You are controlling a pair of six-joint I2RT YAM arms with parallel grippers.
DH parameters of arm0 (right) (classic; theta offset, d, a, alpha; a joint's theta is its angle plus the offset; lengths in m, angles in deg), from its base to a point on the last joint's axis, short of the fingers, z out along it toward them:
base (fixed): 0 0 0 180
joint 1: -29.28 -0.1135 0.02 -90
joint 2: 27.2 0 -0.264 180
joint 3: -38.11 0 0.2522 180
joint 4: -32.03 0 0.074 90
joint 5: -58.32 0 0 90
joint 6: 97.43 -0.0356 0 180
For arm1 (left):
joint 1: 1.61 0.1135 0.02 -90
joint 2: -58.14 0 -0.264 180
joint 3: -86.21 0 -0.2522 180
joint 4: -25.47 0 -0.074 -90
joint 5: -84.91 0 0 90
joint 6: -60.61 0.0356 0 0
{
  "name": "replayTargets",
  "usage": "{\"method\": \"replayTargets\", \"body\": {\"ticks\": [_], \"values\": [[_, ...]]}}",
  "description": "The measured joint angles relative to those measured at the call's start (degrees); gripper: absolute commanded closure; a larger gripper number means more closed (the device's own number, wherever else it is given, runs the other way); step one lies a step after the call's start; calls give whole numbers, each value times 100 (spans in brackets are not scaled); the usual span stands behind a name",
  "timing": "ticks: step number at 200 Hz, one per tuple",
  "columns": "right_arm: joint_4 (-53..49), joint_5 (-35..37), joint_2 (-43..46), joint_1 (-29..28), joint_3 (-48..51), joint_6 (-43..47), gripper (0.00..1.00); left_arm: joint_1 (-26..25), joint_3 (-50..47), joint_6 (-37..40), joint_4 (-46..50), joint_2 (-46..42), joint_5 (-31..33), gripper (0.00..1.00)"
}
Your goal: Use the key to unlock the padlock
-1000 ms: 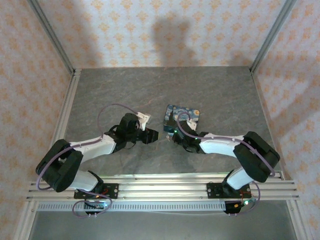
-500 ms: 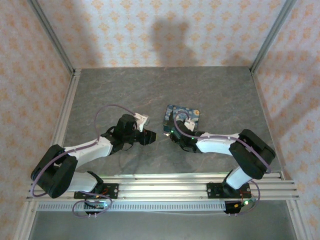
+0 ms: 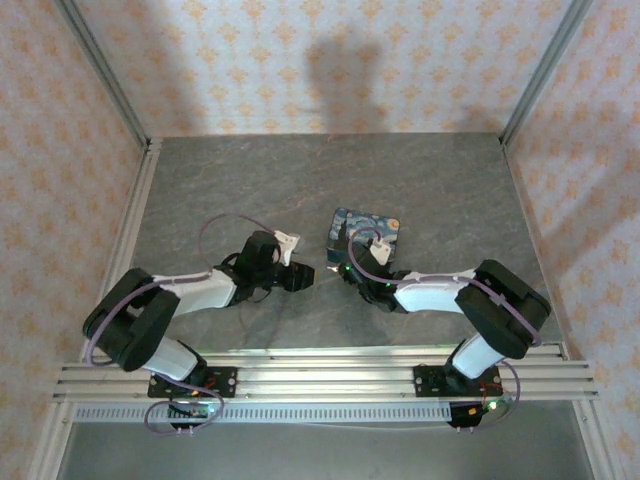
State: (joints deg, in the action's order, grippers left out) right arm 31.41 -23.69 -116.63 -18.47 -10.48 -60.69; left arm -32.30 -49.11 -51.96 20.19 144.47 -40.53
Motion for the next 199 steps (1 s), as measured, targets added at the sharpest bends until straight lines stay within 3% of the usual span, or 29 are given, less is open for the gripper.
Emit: {"method": "replayTargets", "body": {"ticks": [82,199], "values": [[299,144,-273,-11,-4,234,67,0,601,-295,-940,1283,39,65],[605,37,-378,-4,-44,179,96,0,1097,-356,-1252,1930,-7,66]]}}
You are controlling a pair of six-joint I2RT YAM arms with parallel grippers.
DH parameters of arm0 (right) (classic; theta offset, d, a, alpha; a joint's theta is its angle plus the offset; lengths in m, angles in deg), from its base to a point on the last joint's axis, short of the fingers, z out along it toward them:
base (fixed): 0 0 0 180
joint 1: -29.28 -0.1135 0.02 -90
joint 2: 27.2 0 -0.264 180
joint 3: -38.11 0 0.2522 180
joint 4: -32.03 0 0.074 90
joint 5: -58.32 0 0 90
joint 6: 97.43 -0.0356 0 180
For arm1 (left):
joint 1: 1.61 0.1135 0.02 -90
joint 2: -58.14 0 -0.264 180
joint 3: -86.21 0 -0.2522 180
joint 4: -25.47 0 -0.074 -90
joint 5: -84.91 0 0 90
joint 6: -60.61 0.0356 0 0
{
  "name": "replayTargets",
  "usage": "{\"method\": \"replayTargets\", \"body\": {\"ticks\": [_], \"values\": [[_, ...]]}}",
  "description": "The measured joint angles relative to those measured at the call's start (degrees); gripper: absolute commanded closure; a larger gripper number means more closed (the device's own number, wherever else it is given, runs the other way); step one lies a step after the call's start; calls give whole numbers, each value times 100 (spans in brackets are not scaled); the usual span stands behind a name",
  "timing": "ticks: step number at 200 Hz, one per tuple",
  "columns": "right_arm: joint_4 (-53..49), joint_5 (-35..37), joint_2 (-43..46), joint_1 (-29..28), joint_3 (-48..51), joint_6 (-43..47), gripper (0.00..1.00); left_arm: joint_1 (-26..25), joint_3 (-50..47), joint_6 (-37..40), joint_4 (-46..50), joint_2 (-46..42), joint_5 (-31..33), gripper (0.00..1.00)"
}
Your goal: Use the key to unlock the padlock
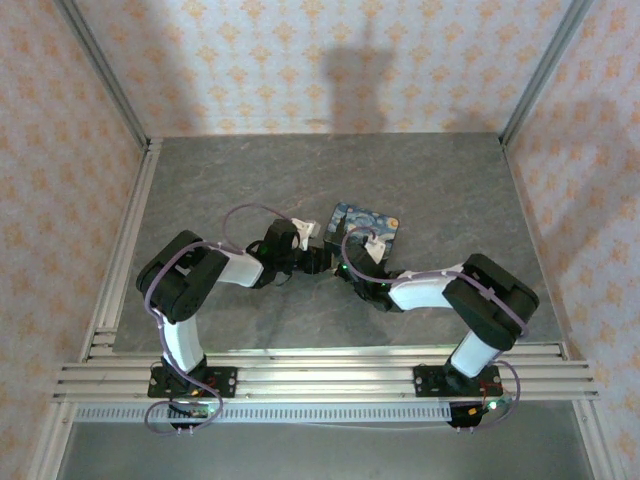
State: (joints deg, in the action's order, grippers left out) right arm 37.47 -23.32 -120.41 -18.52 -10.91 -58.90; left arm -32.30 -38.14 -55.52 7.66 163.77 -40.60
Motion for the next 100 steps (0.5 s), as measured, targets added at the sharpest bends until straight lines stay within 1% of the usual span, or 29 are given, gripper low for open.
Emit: {"method": "replayTargets", "body": {"ticks": [19,58,100], "values": [[-111,7,157,0,96,-122,100,0,-37,7,20,-66,2,66],[-361,138,590,0,208,-398,100,0,-151,55,166,-457,4,66],[-592,459,1156,-2,302,-817,100,0,-162,111,352,-839,46,66]]}}
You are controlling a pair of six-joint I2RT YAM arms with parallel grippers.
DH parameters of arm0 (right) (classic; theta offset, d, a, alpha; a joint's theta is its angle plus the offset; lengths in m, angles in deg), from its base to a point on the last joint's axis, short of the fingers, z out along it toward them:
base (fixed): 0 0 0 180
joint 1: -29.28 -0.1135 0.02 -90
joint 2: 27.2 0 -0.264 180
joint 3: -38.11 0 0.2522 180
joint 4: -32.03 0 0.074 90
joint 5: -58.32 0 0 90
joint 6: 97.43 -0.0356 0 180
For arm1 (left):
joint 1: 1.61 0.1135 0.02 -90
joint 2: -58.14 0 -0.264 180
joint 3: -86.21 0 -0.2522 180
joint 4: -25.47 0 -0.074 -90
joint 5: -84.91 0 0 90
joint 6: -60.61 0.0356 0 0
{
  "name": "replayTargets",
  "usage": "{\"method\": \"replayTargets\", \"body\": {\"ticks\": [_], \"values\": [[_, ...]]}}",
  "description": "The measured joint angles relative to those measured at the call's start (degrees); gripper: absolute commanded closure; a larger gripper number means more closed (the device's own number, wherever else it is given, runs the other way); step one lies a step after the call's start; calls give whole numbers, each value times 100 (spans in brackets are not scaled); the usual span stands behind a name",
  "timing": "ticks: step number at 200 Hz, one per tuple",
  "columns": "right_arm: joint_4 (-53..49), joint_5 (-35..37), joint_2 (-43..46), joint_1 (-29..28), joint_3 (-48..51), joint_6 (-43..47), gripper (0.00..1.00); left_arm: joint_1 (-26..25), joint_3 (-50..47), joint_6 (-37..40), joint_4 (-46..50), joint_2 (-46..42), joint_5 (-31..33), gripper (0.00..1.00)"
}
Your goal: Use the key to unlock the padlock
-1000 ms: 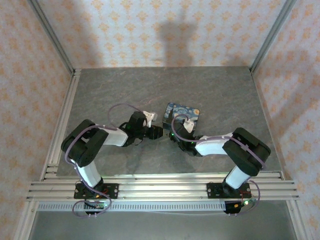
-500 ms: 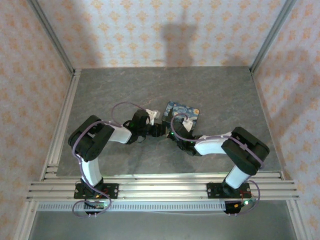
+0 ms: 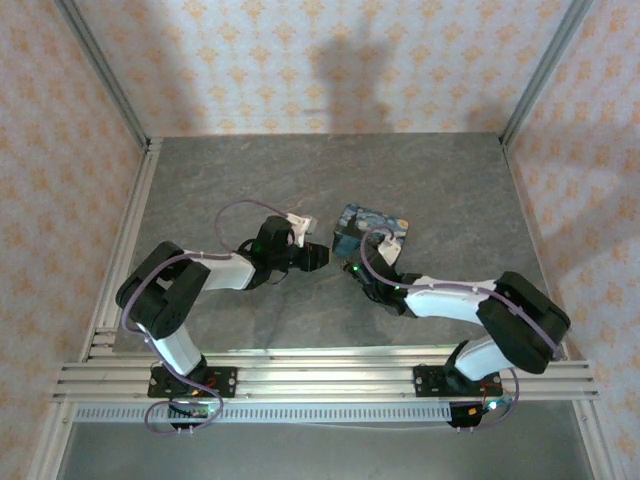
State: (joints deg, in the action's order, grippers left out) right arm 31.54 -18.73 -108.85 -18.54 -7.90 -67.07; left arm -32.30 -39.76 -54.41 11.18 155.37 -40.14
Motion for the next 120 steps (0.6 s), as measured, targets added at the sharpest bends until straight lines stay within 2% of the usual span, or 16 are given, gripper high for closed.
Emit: {"method": "replayTargets", "body": {"ticks": [31,83,120], "values": [[-140,74,68,57,98,-151,100,0,-61,85,157,-153,24,66],[-98,-444,-573,98,42,-101,100,0,-129,151,472,-424,98,66],[127,-708,-938,116,-249,7,94,0,-140,258,605,-570,105,66]]}}
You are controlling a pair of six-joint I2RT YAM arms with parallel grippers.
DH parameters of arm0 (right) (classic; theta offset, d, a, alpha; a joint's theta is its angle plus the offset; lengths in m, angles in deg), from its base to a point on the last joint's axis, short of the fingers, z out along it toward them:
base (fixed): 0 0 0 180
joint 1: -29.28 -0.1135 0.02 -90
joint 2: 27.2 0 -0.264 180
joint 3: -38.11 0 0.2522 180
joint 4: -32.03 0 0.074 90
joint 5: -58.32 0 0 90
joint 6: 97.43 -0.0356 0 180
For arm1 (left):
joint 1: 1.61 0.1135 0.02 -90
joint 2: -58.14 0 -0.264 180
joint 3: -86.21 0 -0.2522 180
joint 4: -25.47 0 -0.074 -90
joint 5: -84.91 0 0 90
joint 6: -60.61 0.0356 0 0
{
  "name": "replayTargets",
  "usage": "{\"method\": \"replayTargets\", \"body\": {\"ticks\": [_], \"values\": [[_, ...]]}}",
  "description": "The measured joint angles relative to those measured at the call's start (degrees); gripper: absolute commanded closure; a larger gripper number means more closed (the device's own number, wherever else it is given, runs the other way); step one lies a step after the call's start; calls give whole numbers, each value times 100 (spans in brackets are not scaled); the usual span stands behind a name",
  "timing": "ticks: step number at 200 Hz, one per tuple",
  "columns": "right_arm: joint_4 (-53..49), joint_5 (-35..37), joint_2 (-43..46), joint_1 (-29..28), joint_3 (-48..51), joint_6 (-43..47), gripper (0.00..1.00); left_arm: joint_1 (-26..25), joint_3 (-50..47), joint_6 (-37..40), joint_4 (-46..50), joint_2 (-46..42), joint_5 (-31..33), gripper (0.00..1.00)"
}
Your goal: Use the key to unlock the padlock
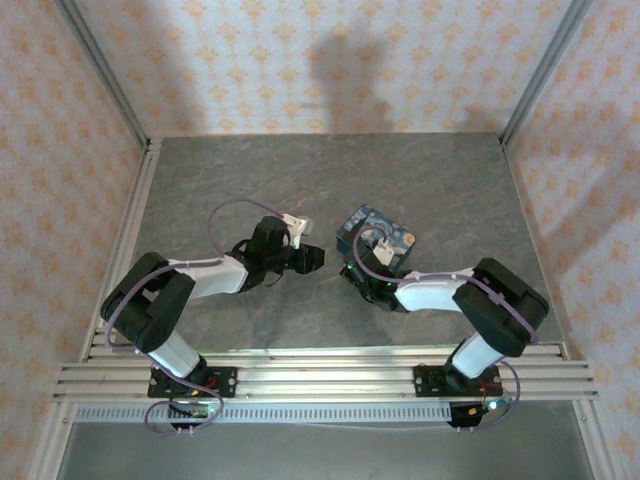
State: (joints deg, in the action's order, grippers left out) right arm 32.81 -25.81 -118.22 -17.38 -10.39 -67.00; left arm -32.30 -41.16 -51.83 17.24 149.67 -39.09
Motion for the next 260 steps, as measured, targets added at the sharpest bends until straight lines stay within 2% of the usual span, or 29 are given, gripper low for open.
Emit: {"method": "replayTargets", "body": {"ticks": [66,148,260], "values": [[179,-94,-225,-2,-170,114,76,0,-70,39,133,-55,26,66],[173,-92,-219,-57,-170,109,75,0,-76,151,212,-96,70,66],[140,-98,-188,-111,-170,-22,65,0,-146,155,234,-129,155,66]]}}
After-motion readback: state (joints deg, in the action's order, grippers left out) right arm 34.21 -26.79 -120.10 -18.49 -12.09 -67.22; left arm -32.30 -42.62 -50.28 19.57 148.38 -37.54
